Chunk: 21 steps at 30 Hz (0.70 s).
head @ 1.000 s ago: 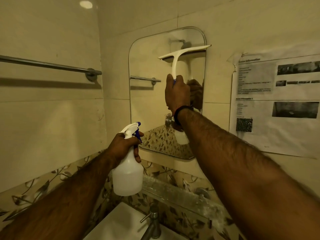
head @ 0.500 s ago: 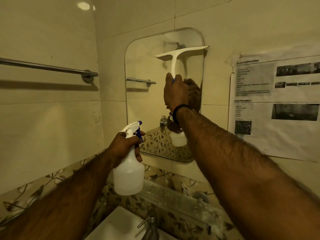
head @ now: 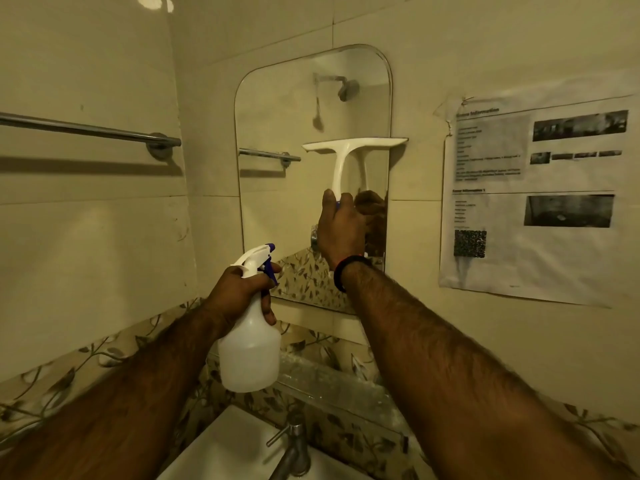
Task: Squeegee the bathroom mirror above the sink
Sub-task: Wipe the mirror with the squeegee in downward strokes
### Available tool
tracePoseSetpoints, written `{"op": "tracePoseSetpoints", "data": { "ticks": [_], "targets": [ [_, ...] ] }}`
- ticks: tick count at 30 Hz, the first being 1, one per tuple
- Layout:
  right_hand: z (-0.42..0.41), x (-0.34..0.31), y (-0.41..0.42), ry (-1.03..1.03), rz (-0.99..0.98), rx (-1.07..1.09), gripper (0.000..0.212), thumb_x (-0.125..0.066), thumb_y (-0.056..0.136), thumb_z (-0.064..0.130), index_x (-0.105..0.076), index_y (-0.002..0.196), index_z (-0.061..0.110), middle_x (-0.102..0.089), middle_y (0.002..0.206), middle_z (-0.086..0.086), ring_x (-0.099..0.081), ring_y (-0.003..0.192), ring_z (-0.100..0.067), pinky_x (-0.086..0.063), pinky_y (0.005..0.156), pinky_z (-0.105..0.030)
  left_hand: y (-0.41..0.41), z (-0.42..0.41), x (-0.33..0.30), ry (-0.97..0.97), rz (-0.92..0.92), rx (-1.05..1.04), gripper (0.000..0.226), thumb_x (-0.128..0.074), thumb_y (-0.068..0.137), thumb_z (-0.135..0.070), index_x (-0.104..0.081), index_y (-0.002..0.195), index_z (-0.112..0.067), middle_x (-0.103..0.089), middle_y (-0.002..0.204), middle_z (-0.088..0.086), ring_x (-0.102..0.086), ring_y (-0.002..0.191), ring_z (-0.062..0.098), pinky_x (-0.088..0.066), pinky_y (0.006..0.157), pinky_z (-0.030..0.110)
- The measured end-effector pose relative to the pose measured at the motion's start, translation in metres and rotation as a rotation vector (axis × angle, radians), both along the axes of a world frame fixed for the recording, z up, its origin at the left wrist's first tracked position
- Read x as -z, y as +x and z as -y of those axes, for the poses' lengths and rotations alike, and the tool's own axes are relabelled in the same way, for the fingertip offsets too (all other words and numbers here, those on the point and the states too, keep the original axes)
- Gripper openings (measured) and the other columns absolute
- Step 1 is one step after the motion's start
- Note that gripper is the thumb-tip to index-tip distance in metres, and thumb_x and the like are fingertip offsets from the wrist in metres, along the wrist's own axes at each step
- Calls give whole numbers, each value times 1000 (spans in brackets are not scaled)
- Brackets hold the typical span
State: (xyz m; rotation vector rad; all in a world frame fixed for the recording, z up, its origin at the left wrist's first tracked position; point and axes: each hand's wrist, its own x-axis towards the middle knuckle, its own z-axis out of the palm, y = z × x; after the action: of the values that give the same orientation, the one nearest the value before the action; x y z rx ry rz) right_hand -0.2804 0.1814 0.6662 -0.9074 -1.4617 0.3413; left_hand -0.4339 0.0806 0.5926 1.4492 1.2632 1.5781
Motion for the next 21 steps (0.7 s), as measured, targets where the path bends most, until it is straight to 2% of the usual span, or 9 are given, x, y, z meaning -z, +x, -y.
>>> {"op": "tracePoseSetpoints", "data": {
  "ticks": [2, 5, 9, 11, 13, 16, 19, 21],
  "targets": [
    [4, 16, 1, -20, -2, -13, 46, -32, 100, 51, -53, 113, 13, -63, 88, -10, -62, 78, -25, -56, 68, -45, 1, 1, 0, 5, -14, -1, 27, -52, 90, 1, -60, 114, -3, -54, 52, 21, -56, 43, 34, -55, 53, 41],
    [12, 40, 1, -46, -24, -34, 43, -34, 100, 49, -53, 114, 13, -61, 86, -8, -63, 77, -24, -57, 67, -41, 3, 1, 0, -8, 4, 8, 27, -53, 89, 1, -61, 114, -3, -55, 52, 19, -55, 43, 33, -55, 55, 43],
    [20, 70, 3, -104, -17, -56, 47, -33, 99, 51, -47, 131, 19, -61, 85, -3, -62, 78, -20, -55, 66, -36, 6, 4, 1, -12, -7, 6, 27, -53, 88, 0, -62, 114, -5, -56, 50, 19, -57, 41, 33, -57, 55, 44],
    [24, 83, 3, -110, -15, -41, 43, -34, 100, 50, -49, 128, 20, -55, 77, 5, -57, 72, -13, -49, 62, -30, 9, 6, 3, -11, -9, 5, 28, -52, 89, 0, -62, 114, -4, -56, 50, 19, -57, 41, 33, -57, 55, 43],
    [27, 96, 4, -122, 3, -12, 41, -34, 100, 49, -53, 118, 18, -55, 79, 4, -54, 71, -12, -43, 58, -25, 12, 9, 5, -15, -7, -3, 28, -52, 89, 1, -62, 115, -3, -55, 50, 19, -56, 41, 33, -58, 54, 43],
    [32, 115, 5, -158, 18, -20, 39, -33, 100, 49, -54, 107, 17, -59, 85, -3, -58, 77, -19, -49, 65, -31, 17, 13, 9, -24, 7, -2, 28, -51, 89, 2, -61, 115, -2, -53, 50, 20, -55, 42, 33, -56, 53, 42],
    [37, 132, 7, -198, 18, -28, 38, -33, 99, 49, -53, 102, 17, -52, 77, 0, -55, 75, -20, -51, 65, -35, 19, 17, 12, -33, 18, -8, 29, -51, 89, 2, -61, 116, -1, -53, 50, 20, -54, 42, 32, -56, 50, 39],
    [40, 141, 7, -223, 25, -28, 38, -33, 99, 49, -53, 103, 18, -56, 81, -3, -57, 75, -22, -53, 66, -38, 19, 18, 14, -40, 25, -11, 29, -52, 89, 2, -62, 116, -2, -52, 51, 20, -54, 42, 32, -56, 50, 39]
  ]
}}
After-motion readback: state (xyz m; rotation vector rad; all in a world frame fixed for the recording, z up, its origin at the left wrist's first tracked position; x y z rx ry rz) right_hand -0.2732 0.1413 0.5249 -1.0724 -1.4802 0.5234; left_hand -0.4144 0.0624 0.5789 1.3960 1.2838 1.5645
